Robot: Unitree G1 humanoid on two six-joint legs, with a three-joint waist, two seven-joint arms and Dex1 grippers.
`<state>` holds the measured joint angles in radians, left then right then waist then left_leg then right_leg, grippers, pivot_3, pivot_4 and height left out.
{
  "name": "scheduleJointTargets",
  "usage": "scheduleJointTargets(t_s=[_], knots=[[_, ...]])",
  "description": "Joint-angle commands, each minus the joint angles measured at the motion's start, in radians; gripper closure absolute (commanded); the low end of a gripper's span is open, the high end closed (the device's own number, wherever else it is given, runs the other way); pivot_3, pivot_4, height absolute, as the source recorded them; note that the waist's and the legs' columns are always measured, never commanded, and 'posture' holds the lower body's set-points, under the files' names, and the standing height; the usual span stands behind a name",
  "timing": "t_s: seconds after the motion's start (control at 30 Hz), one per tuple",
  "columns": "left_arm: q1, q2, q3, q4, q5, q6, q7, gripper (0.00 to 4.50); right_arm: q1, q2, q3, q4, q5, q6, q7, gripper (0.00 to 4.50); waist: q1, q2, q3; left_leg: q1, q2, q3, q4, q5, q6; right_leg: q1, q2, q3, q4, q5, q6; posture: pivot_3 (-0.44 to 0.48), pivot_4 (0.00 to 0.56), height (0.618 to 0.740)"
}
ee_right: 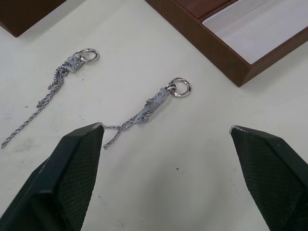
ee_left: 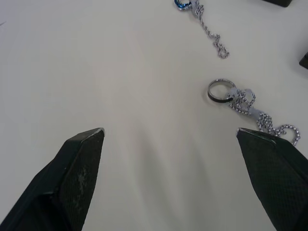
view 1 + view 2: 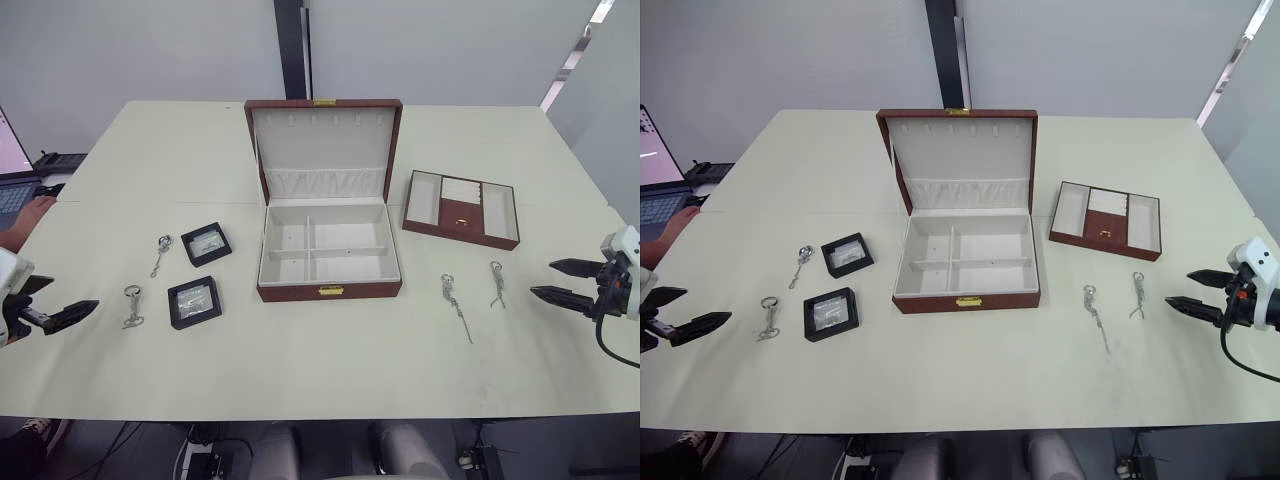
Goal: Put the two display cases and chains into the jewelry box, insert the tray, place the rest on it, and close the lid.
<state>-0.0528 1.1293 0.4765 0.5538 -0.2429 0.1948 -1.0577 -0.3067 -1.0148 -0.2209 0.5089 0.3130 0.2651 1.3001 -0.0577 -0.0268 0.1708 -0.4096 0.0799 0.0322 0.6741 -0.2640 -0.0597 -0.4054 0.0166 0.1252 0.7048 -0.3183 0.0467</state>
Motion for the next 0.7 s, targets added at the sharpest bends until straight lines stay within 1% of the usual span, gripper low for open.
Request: scheduleJointTargets(t_s=[0.03, 0.47, 0.53, 0.6, 0.7], knots=[[-0.022, 0.033, 0.003, 0.054, 0.016, -0.052, 0.0, 0.01, -0.022, -0.022, -0.017, 0.004, -0.001, -0.026, 0.004, 0.0, 0.0, 0.0, 0.0, 0.0, 0.0, 0.0, 0.0, 0.0, 0.0, 0.0, 0.0, 0.0, 0.0, 0.0, 0.0, 0.0, 0.15, 0.74], [-0.04, 0.023, 0.001, 0.106, 0.016, -0.097, -0.003, 0.01, -0.028, -0.006, -0.014, 0.007, -0.005, -0.037, 0.001, 0.0, 0.0, 0.0, 0.0, 0.0, 0.0, 0.0, 0.0, 0.0, 0.0, 0.0, 0.0, 0.0, 0.0, 0.0, 0.0, 0.0, 0.15, 0.74], [-0.038, 0.011, 0.014, 0.09, 0.004, -0.095, 0.007, 0.01, -0.031, -0.002, -0.016, 0.004, 0.002, -0.035, 0.006, 0.0, 0.0, 0.0, 0.0, 0.0, 0.0, 0.0, 0.0, 0.0, 0.0, 0.0, 0.0, 0.0, 0.0, 0.0, 0.0, 0.0, 0.15, 0.74], [-0.019, -0.011, 0.045, 0.048, -0.027, -0.07, 0.014, 0.01, -0.041, 0.009, -0.027, -0.038, 0.034, -0.009, 0.016, 0.0, 0.0, 0.0, 0.0, 0.0, 0.0, 0.0, 0.0, 0.0, 0.0, 0.0, 0.0, 0.0, 0.0, 0.0, 0.0, 0.0, 0.15, 0.74], [0.054, -0.054, 0.09, -0.05, -0.071, -0.025, 0.026, 0.01, -0.046, 0.029, -0.037, -0.16, 0.1, 0.062, 0.019, 0.0, -0.003, 0.0, 0.0, 0.0, 0.0, 0.0, 0.0, 0.0, 0.0, 0.0, 0.0, 0.0, 0.002, 0.0, 0.0, 0.0, 0.15, 0.74]])
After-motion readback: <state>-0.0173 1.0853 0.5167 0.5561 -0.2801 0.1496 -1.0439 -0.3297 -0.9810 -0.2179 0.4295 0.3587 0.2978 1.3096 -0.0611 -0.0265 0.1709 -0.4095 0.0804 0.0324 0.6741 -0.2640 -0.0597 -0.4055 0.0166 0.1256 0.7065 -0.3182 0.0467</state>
